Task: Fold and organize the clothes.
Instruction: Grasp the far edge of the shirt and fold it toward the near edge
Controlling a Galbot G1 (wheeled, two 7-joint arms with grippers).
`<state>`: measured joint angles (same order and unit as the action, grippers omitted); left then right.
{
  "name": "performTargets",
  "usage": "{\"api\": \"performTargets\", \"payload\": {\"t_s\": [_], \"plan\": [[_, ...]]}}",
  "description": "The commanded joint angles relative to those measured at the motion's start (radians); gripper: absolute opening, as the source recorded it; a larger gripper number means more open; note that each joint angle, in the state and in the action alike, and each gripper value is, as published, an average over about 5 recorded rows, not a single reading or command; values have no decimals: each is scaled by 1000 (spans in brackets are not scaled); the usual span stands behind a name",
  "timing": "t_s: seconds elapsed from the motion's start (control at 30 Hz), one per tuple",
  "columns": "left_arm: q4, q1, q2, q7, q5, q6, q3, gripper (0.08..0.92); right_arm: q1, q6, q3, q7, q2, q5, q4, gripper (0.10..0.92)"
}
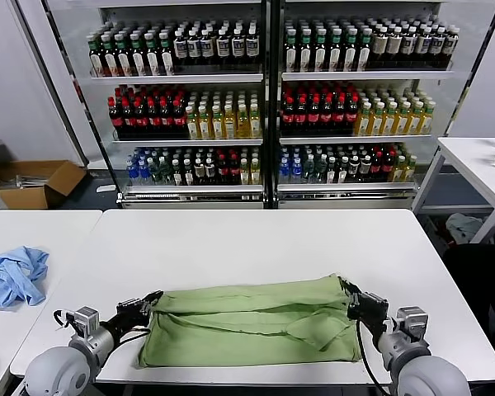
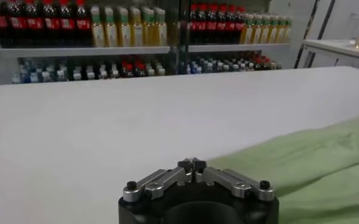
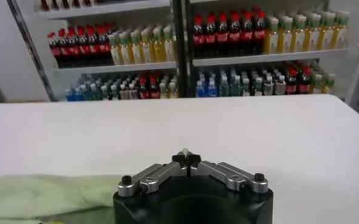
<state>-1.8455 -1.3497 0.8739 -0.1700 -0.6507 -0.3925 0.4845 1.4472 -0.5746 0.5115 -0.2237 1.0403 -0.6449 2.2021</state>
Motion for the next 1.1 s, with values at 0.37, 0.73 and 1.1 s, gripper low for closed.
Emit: {"api": "performTargets", "payload": {"t_s": [0.37, 0.73, 1.1], "plan": [[34, 2, 7, -53, 45, -30, 7, 84, 103, 38, -28, 29, 9, 68, -31, 106], [-112, -82, 36, 99, 58, -22, 75, 197, 97, 72, -27, 26, 18, 88, -2, 246], [-205, -137, 143, 558, -47, -15, -37, 518, 87, 69, -49, -1, 34, 121, -19, 567]]}}
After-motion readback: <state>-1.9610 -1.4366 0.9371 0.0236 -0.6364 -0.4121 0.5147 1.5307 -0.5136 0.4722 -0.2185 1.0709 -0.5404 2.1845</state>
